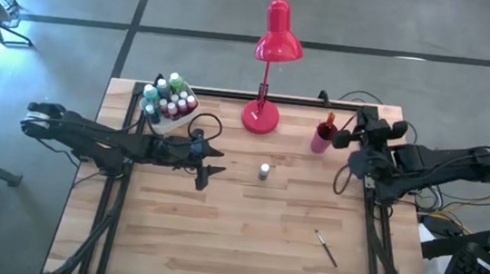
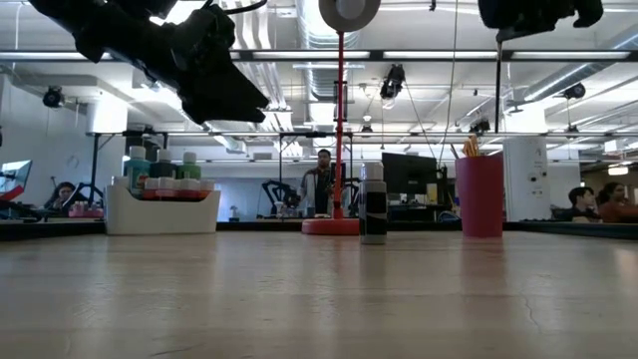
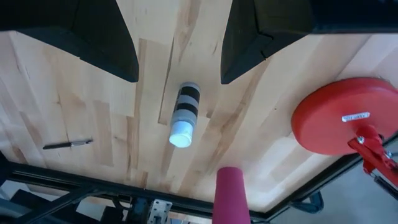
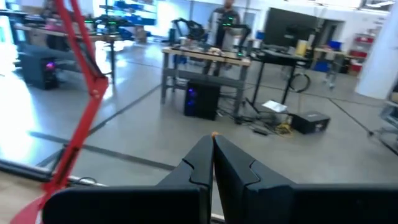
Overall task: Pick & Place Paint Supplies
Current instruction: Put the gold paintbrush into the pink cup
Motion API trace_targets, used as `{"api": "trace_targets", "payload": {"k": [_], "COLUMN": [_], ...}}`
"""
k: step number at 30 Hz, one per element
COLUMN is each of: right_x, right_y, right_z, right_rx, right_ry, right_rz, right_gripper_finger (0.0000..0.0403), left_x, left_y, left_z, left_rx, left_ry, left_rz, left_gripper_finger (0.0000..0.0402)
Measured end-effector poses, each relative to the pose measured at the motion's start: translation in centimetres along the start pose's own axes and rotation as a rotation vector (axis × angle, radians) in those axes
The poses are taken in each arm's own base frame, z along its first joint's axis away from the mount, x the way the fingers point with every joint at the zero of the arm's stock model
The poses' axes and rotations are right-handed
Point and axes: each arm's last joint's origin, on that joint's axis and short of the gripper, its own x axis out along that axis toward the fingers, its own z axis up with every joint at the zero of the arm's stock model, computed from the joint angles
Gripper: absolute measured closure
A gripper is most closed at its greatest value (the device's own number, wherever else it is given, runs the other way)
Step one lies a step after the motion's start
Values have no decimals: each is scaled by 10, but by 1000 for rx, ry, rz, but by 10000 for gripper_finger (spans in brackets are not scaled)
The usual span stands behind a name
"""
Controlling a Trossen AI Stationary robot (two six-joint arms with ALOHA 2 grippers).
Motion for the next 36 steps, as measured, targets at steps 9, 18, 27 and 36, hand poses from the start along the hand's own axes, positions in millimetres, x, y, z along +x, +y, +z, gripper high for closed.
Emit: {"api": "trace_targets", "payload": {"k": [9, 18, 27, 36], "right_x": [20, 32, 45, 55], "right_y": [17, 29, 46, 62], "right_z": [-16, -23, -37, -60], "right_rx": [-8, -31, -65, -117], "right_ry": [19, 43, 63, 80], "right_rz": [-112, -151, -197, -229], "right_gripper_finger": [395, 395, 395, 395], "left_x": [0, 0, 1, 1], "left_y": [1, 4, 4, 4], "left_z": [2, 5, 6, 5], "left_rx": [36, 62, 73, 77], "left_ry": [-33, -53, -60, -59], "left_rz": [47, 55, 57, 57], "left_gripper_finger": [169, 169, 169, 169]}}
